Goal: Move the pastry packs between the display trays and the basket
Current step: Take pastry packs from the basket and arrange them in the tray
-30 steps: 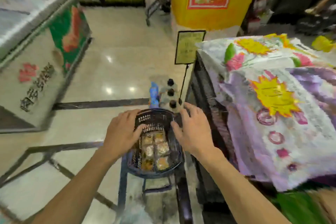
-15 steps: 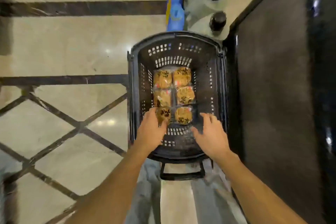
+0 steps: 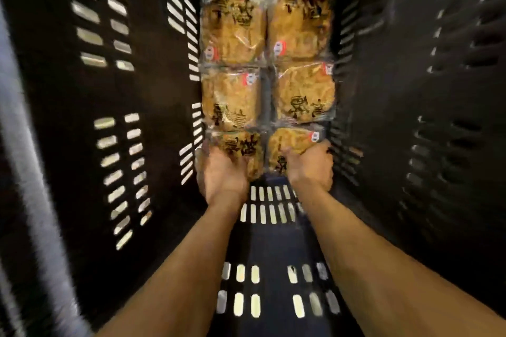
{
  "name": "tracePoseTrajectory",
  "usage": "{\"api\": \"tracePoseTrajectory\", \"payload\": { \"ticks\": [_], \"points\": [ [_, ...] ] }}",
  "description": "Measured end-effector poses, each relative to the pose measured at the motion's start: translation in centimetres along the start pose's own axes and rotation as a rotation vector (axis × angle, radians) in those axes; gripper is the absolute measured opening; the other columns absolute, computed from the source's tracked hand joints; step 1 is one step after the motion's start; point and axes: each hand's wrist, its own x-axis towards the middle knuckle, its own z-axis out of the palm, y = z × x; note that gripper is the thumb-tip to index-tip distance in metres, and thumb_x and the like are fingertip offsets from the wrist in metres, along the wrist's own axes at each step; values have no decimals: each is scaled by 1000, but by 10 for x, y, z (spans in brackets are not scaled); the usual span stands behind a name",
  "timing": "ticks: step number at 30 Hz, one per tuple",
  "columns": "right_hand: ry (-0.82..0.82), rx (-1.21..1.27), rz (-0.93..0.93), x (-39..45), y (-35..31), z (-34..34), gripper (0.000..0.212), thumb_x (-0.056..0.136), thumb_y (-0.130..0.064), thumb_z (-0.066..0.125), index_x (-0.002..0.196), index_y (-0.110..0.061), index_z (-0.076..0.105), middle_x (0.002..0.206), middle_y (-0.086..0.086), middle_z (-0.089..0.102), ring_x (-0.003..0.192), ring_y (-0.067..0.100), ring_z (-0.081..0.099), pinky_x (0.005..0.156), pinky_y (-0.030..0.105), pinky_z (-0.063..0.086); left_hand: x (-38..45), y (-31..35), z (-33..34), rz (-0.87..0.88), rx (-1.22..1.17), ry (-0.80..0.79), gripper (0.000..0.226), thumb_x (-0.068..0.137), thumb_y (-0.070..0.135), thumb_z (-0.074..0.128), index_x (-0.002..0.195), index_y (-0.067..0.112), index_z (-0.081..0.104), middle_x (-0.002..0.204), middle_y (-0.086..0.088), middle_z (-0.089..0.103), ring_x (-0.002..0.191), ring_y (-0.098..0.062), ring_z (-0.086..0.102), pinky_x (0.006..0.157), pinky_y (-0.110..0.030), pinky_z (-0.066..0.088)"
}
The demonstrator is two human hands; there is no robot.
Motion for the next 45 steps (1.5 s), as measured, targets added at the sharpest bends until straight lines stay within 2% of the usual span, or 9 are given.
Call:
{"api": "tracePoseTrajectory", "payload": {
  "ticks": [5, 11, 16, 25, 29, 33, 36, 39, 45],
  "points": [
    [52, -23, -17, -8, 6, 5, 70, 86, -51, 75, 134, -10, 46, 136, 15, 45, 126, 37, 48, 96, 45, 42, -10, 8, -6, -75, -25, -47, 38, 92, 32, 71, 123, 16, 59, 127, -9, 56, 119, -31, 56, 100, -42, 45],
    [-29, 280, -110, -70, 11, -53, 28, 92, -33, 70, 101, -17, 49, 102, 7, 64, 93, 29, 61, 75, 35, 42, -79, 30, -66, 188, -103, 25, 29, 97, 33, 63, 120, 20, 51, 103, 5, 64, 100, -22, 63, 85, -40, 49],
    [-7, 584, -430, -190, 2, -195, 21, 93, -25, 72, 98, -21, 52, 85, -8, 63, 73, 4, 57, 59, 12, 42, -183, 85, -184, 327, -530, 20, 23, 92, 21, 73, 112, 20, 63, 91, 13, 69, 78, 11, 64, 76, -20, 57],
    [203, 965, -942, -484, 35, -483, 17, 87, -32, 72, 100, -30, 62, 91, -9, 69, 87, 10, 63, 82, 34, 52, -456, 197, -446, 883, -851, -180, 24, 88, 21, 78, 110, 21, 69, 97, -1, 77, 88, -15, 73, 72, -30, 60],
    [412, 1185, -1010, -591, 104, -558, 32, 81, -39, 78, 106, -22, 66, 94, -8, 74, 89, 11, 67, 82, 33, 54, -573, 226, -505, 1125, -864, -341, 15, 88, 20, 77, 102, 20, 71, 95, 1, 77, 95, -23, 74, 88, -49, 60],
    [647, 1371, -972, -671, 204, -601, 37, 80, -31, 73, 113, -16, 65, 96, -4, 77, 88, 14, 71, 80, 32, 56, -687, 242, -507, 1381, -765, -553, 21, 79, 25, 83, 95, 21, 71, 91, 6, 76, 87, -16, 72, 83, -41, 59],
    [853, 1403, -832, -708, 291, -607, 62, 65, -64, 82, 111, -24, 68, 97, -2, 75, 90, 19, 68, 86, 41, 51, -770, 243, -475, 1518, -669, -735, 26, 75, 24, 80, 98, 20, 68, 88, 8, 77, 82, -8, 70, 74, -29, 59],
    [1049, 1452, -697, -726, 374, -605, 73, 55, -71, 85, 107, -22, 70, 99, 2, 75, 89, 15, 68, 84, 31, 54, -844, 234, -429, 1608, -498, -896, 26, 75, 15, 82, 96, 18, 67, 83, 5, 76, 75, -8, 71, 64, -24, 57],
    [1195, 1562, -493, -737, 534, -584, 79, 59, -70, 82, 122, -26, 64, 112, 18, 69, 99, 24, 64, 87, 41, 49, -972, 204, -322, 1750, -151, -1102, 27, 79, 11, 82, 102, 15, 68, 89, -4, 76, 74, -10, 72, 52, -23, 53]
  ]
}}
